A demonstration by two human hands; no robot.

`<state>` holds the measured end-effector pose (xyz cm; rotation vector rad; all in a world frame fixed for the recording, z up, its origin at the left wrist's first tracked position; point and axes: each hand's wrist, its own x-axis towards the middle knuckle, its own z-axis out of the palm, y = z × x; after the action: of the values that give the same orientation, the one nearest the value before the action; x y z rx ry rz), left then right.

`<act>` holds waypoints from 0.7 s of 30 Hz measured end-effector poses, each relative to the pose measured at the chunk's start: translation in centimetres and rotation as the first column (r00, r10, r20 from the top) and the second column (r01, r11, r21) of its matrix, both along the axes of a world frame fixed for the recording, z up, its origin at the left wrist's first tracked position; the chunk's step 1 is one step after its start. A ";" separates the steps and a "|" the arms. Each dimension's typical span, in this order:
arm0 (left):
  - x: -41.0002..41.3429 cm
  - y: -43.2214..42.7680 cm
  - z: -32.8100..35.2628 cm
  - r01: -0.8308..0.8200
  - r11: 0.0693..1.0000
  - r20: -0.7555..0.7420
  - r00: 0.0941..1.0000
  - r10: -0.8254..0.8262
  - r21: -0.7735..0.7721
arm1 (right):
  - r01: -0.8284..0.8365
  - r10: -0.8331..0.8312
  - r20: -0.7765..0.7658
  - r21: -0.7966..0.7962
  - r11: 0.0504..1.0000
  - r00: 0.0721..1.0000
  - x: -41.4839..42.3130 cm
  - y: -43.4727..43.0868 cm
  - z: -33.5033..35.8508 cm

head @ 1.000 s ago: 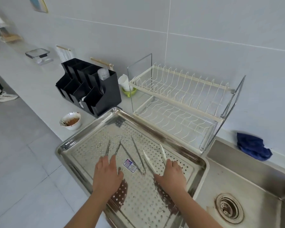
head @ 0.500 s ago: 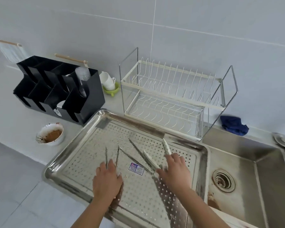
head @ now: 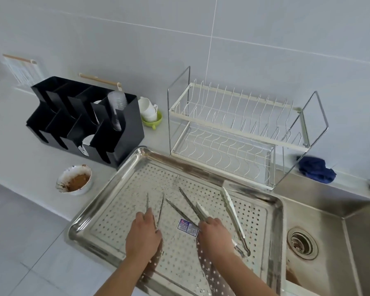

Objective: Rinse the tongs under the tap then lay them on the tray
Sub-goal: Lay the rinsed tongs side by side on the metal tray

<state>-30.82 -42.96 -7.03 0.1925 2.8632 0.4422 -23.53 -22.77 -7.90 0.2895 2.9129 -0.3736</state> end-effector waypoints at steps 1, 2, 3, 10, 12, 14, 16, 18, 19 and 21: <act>-0.2 0.1 0.0 0.001 1.000 -0.009 1.000 -0.001 -0.007 | 0.001 0.000 0.023 -0.016 1.000 1.000 -0.2 -0.1 -0.1; -0.5 0.1 -0.1 0.003 1.000 -0.012 1.000 -0.003 -0.010 | 0.003 -0.001 0.042 -0.035 0.999 0.999 -0.4 -0.3 0.0; -0.8 0.1 -0.1 0.007 1.000 -0.009 1.000 -0.007 -0.009 | 0.013 -0.010 0.049 -0.067 0.998 0.999 -0.5 -0.5 -0.1; -2.9 -0.5 -0.6 0.088 0.996 0.022 0.996 -0.088 0.009 | 0.182 -0.190 -0.016 -0.215 0.959 0.982 -1.4 -2.1 0.4; -3.8 -0.9 -0.7 0.117 0.993 0.031 0.993 -0.117 0.000 | 0.224 -0.227 0.008 -0.184 0.957 0.974 -2.0 -2.8 0.2; -4.5 -1.3 -0.6 0.150 0.989 0.041 0.988 -0.150 0.009 | 0.285 -0.281 0.044 -0.167 0.944 0.959 -2.4 -3.6 -0.2; -5.1 -1.8 -0.6 0.186 0.983 0.050 0.981 -0.186 0.008 | 0.336 -0.329 0.071 -0.133 0.932 0.942 -2.7 -4.3 -0.4; -5.7 -2.2 -0.6 0.222 0.975 0.055 0.973 -0.222 0.011 | 0.387 -0.378 0.097 -0.101 0.917 0.921 -2.9 -5.0 -0.6; -6.1 -2.5 -0.6 0.236 0.972 0.055 0.970 -0.237 0.014 | 0.415 -0.405 0.107 -0.110 0.903 0.908 -3.0 -5.4 -0.7; -6.8 -3.1 -0.5 0.256 0.966 0.063 0.964 -0.257 0.014 | 0.469 -0.454 0.122 -0.156 0.869 0.882 -3.1 -6.4 -1.0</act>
<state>-37.63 -46.02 -7.57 0.5331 2.7230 0.3962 -26.66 -29.16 -8.89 0.9567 2.6750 -0.6749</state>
